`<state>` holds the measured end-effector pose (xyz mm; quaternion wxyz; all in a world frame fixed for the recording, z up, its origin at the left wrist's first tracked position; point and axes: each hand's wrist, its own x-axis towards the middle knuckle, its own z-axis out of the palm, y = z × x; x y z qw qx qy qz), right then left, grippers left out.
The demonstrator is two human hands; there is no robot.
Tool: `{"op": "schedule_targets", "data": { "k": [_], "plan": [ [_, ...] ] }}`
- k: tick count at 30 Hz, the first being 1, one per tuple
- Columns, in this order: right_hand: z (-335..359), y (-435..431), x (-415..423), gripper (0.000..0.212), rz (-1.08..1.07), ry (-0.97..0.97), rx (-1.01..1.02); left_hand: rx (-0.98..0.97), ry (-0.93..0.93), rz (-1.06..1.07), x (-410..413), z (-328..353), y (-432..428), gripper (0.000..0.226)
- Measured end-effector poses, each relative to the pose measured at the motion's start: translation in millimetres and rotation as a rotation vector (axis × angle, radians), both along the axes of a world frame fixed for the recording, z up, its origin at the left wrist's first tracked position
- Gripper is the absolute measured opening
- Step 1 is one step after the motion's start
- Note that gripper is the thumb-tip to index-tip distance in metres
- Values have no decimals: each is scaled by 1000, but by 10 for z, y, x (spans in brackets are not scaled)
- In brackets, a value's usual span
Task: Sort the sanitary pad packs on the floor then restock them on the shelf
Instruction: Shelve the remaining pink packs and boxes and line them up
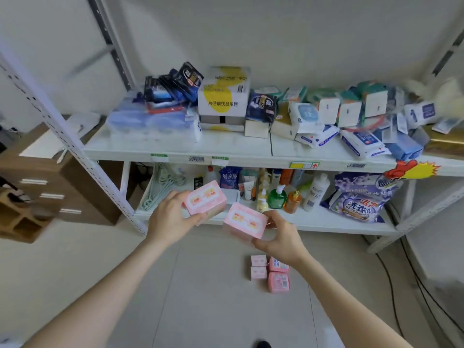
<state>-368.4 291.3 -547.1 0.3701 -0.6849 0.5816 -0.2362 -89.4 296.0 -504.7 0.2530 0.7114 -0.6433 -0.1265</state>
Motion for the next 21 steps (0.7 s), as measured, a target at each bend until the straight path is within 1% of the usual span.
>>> {"op": "schedule_targets", "data": {
  "k": [5, 8, 12, 18, 21],
  "plan": [
    [800, -108, 132, 58, 41, -28, -161, -98, -55, -14, 171, 789, 25, 61],
    [1311, -166, 171, 56, 77, -39, -226, -198, -76, -33, 280, 1316, 33, 60],
    [1941, -233, 236, 59, 123, -38, -300, -284, -87, -43, 388, 1987, 60, 60],
    [2762, -249, 331, 46, 155, -54, -462, -390, -148, -51, 548, 2880, 171, 53],
    [3107, -216, 358, 41, 159, -64, -514, -412, -175, -52, 618, 3262, 246, 56]
  ]
}}
